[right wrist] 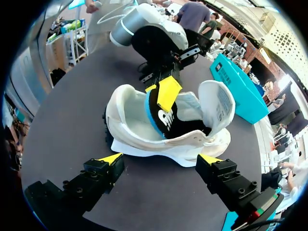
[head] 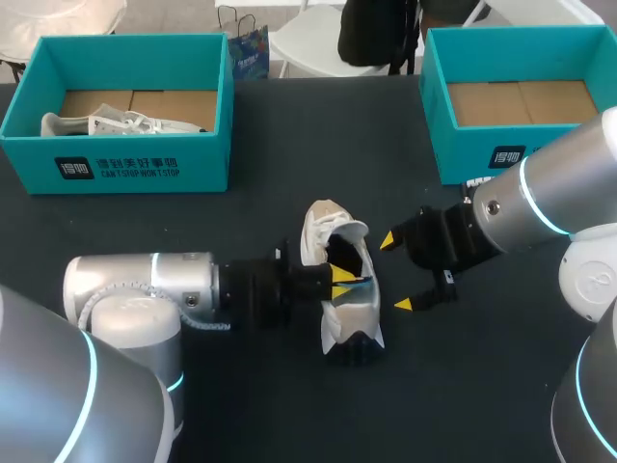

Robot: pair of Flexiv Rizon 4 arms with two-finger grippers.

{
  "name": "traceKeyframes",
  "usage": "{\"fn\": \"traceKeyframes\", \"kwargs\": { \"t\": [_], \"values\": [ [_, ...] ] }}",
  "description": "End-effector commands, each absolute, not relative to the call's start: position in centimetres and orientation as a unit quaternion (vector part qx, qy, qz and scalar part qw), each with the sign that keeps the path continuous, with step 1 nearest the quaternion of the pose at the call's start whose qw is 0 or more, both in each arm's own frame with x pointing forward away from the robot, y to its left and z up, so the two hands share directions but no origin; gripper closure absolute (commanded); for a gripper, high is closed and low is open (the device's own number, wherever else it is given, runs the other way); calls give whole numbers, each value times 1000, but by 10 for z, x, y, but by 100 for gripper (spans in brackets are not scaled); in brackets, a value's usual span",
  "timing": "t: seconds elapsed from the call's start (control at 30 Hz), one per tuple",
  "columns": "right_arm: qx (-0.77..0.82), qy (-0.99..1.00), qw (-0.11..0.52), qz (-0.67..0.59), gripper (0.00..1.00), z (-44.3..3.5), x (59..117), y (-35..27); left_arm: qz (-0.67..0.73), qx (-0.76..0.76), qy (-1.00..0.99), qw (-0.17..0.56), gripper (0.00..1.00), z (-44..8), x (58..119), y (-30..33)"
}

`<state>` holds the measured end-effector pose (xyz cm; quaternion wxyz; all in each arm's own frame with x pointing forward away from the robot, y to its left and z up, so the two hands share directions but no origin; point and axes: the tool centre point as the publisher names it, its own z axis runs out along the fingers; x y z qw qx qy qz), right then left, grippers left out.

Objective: Take the shoe out of the shoebox, open the shoe tongue, remove and reinsert the insole, then place the shoe into the shoebox

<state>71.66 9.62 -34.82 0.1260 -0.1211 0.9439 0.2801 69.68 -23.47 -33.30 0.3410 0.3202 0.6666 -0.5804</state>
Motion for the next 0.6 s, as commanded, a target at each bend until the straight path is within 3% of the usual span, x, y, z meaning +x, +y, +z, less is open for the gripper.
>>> {"fn": "traceKeyframes", "kwargs": {
  "t": [0.03, 0.07, 0.1, 0.23, 0.4, 0.6],
  "values": [
    [-121, 944, 127, 280, 0, -349, 716, 97, -582, 320, 665, 341, 80, -328, 691, -231],
    [-121, 944, 127, 280, 0, -349, 716, 97, -583, 327, 662, 340, 60, -320, 685, -226],
    [-121, 944, 127, 280, 0, -349, 716, 97, -584, 331, 659, 340, 51, -314, 683, -223],
    [-121, 944, 127, 280, 0, -349, 716, 97, -587, 335, 652, 344, 33, -296, 683, -218],
    [-121, 944, 127, 280, 0, -349, 716, 97, -600, 339, 638, 344, 24, -278, 683, -220],
    [-121, 944, 127, 280, 0, -349, 716, 97, -597, 364, 641, 316, 22, -265, 678, -219]
  ]
}}
